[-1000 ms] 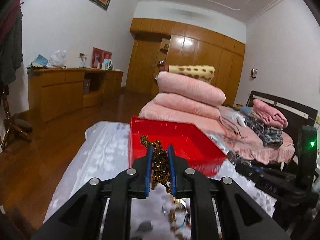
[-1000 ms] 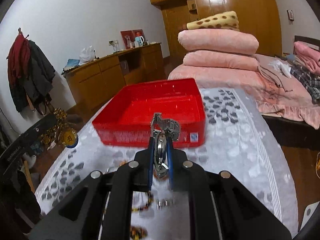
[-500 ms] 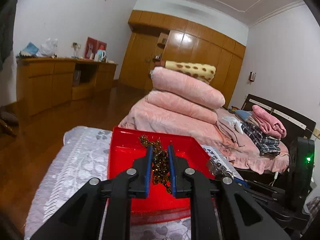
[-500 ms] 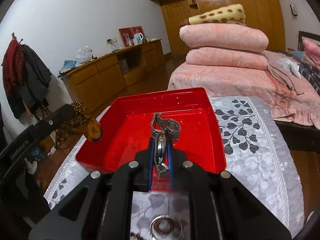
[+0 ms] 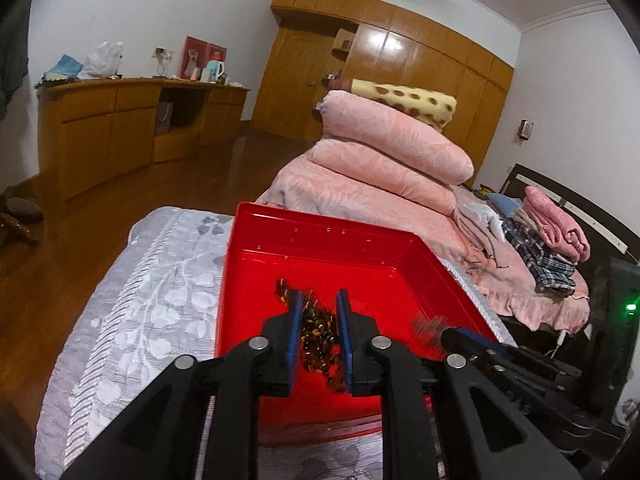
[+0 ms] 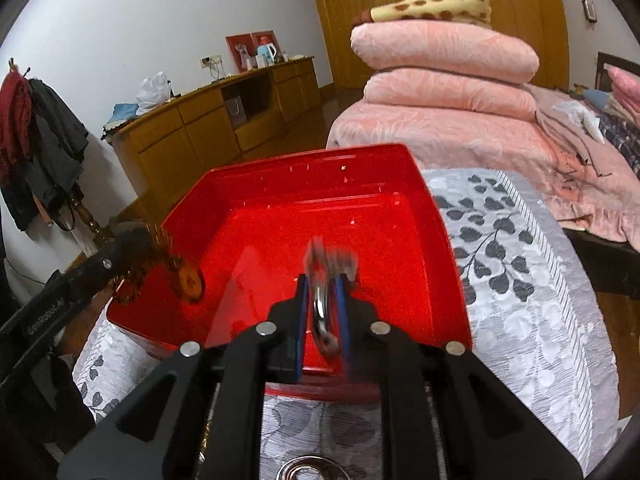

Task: Organize jewelry
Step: 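Open both grippers over the tin and withdraw toward the jewelry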

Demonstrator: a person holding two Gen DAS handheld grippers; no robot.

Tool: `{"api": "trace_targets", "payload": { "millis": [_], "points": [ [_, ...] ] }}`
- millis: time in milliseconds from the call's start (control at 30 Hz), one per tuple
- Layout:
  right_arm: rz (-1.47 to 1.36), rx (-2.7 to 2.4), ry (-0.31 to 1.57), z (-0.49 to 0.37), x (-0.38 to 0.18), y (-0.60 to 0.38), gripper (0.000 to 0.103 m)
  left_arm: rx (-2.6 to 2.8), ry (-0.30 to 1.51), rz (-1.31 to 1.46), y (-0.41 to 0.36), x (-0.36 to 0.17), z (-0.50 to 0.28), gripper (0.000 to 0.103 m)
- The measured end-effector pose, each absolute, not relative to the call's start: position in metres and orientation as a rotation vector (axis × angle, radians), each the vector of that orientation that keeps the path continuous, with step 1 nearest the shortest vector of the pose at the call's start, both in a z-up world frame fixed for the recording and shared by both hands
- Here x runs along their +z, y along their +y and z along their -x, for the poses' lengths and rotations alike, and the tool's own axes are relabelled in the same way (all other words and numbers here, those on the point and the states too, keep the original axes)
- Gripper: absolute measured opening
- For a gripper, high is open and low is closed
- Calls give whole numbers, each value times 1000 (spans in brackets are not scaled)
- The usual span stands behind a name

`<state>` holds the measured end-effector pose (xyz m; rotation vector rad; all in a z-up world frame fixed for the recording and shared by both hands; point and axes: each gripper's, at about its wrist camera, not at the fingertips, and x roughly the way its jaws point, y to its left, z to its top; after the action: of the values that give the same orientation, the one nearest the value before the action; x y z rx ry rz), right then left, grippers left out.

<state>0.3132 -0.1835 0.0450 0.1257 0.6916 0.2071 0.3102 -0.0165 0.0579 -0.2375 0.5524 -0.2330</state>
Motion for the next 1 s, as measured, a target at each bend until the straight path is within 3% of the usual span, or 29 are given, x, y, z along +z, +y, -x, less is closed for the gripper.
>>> {"api": "trace_targets", "payload": {
  "millis": [67,333,500,1000],
  "points": [
    [-125,203,671,-310,49,-184,35,-232,542,238,-15,62,-306,25],
    [-122,208,619,-276,60,-193,38,-229,468,181,-5,86,-266,53],
    [-101,195,577,-226,62,-205,45,-198,453,118,10,87,-224,55],
    [-99,191,620,-130,31,-208,45,-135,543,42,12,33,-141,55]
  ]
}}
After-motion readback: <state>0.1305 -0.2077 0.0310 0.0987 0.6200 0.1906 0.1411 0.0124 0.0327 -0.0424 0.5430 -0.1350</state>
